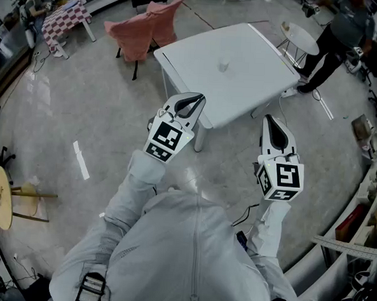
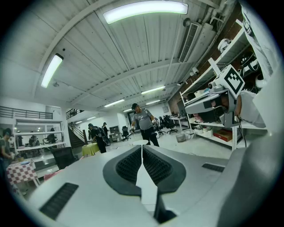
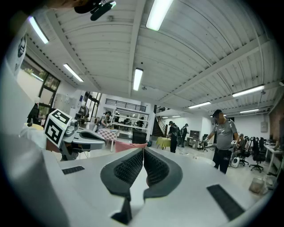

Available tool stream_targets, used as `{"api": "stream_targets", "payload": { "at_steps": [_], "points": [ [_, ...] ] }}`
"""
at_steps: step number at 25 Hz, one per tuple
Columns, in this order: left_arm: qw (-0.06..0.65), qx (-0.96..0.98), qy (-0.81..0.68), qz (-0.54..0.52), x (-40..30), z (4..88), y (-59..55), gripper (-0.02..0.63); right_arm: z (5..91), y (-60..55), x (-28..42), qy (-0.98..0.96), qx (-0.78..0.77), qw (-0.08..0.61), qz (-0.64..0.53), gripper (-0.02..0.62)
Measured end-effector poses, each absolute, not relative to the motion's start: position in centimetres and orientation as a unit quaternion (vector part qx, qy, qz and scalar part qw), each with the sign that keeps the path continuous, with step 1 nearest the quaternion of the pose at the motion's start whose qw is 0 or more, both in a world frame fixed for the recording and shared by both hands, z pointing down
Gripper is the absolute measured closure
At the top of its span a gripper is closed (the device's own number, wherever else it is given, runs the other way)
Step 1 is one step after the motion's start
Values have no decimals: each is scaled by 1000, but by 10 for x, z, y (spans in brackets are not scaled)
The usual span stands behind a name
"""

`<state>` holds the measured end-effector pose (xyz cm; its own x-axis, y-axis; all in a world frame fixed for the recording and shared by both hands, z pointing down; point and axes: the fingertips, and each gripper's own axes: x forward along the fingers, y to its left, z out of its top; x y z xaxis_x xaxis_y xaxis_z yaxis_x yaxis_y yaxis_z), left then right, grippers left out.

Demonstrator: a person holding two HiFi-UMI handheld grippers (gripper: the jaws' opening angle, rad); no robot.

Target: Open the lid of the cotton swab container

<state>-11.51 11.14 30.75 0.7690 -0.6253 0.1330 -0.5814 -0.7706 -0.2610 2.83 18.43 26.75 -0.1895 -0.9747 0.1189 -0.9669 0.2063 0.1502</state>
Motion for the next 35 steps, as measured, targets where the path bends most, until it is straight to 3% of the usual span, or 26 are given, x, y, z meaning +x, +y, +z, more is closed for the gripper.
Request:
{"api": "stream_targets", "payload": {
  "at_steps": [18,35],
  "points": [
    [94,-932,327,-124,-93,317,132,581,275,200,44,-786,612,84,-17,558],
    [76,-924,348,-141,-42,345,171,581,307,236,106,-793,603,87,5,558]
  ]
}}
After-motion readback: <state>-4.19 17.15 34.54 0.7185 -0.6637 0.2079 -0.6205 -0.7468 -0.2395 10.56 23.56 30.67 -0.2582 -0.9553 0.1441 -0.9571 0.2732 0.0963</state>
